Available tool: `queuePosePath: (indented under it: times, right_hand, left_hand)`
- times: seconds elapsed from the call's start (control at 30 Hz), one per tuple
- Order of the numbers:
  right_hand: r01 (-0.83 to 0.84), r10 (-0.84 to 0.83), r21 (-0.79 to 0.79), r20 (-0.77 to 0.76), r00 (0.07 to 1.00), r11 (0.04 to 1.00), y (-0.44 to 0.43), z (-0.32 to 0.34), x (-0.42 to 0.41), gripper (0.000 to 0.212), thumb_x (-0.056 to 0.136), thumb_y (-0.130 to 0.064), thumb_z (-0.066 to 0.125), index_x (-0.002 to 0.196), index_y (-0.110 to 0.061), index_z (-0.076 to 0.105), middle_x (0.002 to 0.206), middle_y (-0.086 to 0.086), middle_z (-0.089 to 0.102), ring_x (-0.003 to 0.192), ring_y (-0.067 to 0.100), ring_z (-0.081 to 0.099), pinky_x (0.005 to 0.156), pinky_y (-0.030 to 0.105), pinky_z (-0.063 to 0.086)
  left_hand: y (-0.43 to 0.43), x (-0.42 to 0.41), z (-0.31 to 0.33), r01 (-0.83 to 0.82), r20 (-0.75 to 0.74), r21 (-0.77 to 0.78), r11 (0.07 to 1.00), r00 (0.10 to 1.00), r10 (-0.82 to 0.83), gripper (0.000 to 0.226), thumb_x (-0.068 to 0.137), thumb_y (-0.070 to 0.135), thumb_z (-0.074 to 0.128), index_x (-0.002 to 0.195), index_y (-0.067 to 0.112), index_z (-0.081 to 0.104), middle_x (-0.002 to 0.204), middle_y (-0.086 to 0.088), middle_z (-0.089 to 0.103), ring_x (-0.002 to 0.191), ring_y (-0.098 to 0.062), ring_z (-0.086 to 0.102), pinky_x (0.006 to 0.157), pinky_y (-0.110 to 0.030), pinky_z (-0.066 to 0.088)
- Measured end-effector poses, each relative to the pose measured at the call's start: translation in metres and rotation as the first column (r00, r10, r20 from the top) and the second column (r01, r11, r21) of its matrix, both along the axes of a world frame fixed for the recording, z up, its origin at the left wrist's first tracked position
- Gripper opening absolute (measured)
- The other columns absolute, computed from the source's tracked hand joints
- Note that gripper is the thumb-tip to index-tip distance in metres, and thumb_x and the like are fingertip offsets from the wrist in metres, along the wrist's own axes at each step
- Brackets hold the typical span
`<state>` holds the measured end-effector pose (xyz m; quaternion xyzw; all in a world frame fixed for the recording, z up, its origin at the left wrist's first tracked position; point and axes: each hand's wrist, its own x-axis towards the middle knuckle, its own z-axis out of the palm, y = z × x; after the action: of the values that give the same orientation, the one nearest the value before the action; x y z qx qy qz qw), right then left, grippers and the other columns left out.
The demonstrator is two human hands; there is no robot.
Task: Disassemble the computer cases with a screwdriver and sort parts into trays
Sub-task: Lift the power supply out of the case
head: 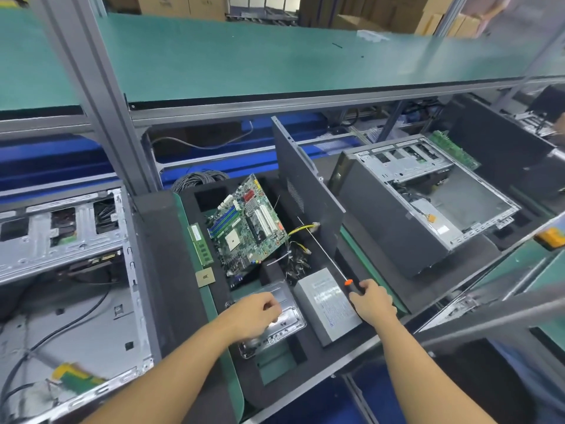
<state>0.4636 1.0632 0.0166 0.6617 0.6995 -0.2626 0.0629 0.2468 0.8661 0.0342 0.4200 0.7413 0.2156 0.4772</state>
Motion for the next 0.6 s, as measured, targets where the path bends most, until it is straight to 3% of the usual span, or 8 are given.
queuePosePath:
  times: [0.1, 0.2, 0.3, 0.37, 0.47, 0.53, 0.6]
  right_hand:
    - [0.006, -0.003, 0.08, -0.046, 0.999, 0.997, -0.003, 0.008, -0.008, 0.046, 0.096, -0.035, 0.055, 0.14, -0.022, 0.049, 0.139, 0.008, 0.053, 0.128, 0.032, 0.046, 0.105, 0.045, 0.04]
    - [0.002, 0.008, 0.151, -0.061, 0.998, 0.989, -0.016, 0.025, -0.029, 0.041, 0.095, -0.029, 0.052, 0.135, -0.023, 0.053, 0.135, 0.009, 0.054, 0.126, 0.033, 0.046, 0.103, 0.045, 0.038]
    - [-0.012, 0.027, 0.208, -0.073, 0.997, 0.978, -0.039, 0.042, -0.053, 0.037, 0.094, -0.026, 0.054, 0.13, -0.021, 0.057, 0.131, 0.013, 0.055, 0.122, 0.036, 0.047, 0.102, 0.046, 0.039]
    - [0.003, 0.068, 0.341, -0.197, 0.978, 0.94, -0.061, 0.054, -0.068, 0.028, 0.092, -0.018, 0.055, 0.118, -0.019, 0.064, 0.12, 0.012, 0.06, 0.113, 0.037, 0.054, 0.097, 0.045, 0.043]
    - [-0.008, 0.276, 0.454, -0.529, 0.802, 0.891, -0.116, 0.078, -0.102, 0.018, 0.087, -0.009, 0.056, 0.093, -0.024, 0.065, 0.088, -0.003, 0.065, 0.087, 0.021, 0.062, 0.076, 0.03, 0.046]
    - [-0.16, 0.447, 0.475, -0.587, 0.675, 0.865, -0.157, 0.096, -0.135, 0.019, 0.084, -0.009, 0.056, 0.085, -0.026, 0.063, 0.071, -0.006, 0.063, 0.066, 0.005, 0.057, 0.061, 0.013, 0.042]
    - [-0.374, 0.565, 0.426, -0.562, 0.604, 0.824, -0.196, 0.112, -0.173, 0.021, 0.084, -0.008, 0.058, 0.084, -0.027, 0.064, 0.068, -0.004, 0.065, 0.061, 0.004, 0.057, 0.058, 0.015, 0.044]
  left_hand:
    - [-0.01, -0.003, 0.013, 0.006, -0.004, 0.027, 1.0, 1.0, -0.006, 0.023, 0.097, 0.045, 0.045, 0.098, 0.028, 0.061, 0.099, 0.004, 0.071, 0.058, -0.01, 0.059, 0.057, -0.027, 0.048]
    - [-0.023, -0.011, 0.033, -0.001, -0.02, 0.073, 0.997, 1.0, 0.003, 0.02, 0.098, 0.041, 0.046, 0.1, 0.029, 0.062, 0.101, 0.005, 0.071, 0.064, -0.012, 0.06, 0.059, -0.027, 0.048]
    - [-0.044, -0.023, 0.053, 0.0, -0.043, 0.127, 0.992, 0.999, 0.005, 0.019, 0.099, 0.042, 0.045, 0.102, 0.03, 0.06, 0.097, 0.009, 0.07, 0.053, -0.002, 0.049, 0.053, -0.022, 0.041]
    - [-0.063, -0.03, 0.068, 0.008, -0.039, 0.17, 0.985, 0.999, -0.001, 0.019, 0.099, 0.043, 0.045, 0.103, 0.032, 0.06, 0.098, 0.007, 0.07, 0.051, 0.003, 0.051, 0.054, -0.025, 0.043]
    - [-0.098, -0.046, 0.092, 0.009, -0.029, 0.272, 0.962, 1.0, -0.001, 0.015, 0.1, 0.038, 0.048, 0.102, 0.032, 0.061, 0.097, 0.01, 0.071, 0.079, -0.006, 0.069, 0.075, -0.035, 0.056]
    - [-0.129, -0.069, 0.106, -0.023, -0.023, 0.321, 0.947, 0.999, 0.032, 0.012, 0.101, 0.034, 0.049, 0.099, 0.032, 0.061, 0.096, 0.012, 0.072, 0.081, -0.004, 0.071, 0.077, -0.033, 0.056]
    - [-0.165, -0.104, 0.115, -0.068, -0.077, 0.321, 0.945, 0.992, 0.098, 0.013, 0.101, 0.032, 0.05, 0.1, 0.029, 0.062, 0.094, 0.014, 0.071, 0.079, -0.003, 0.07, 0.072, -0.028, 0.054]
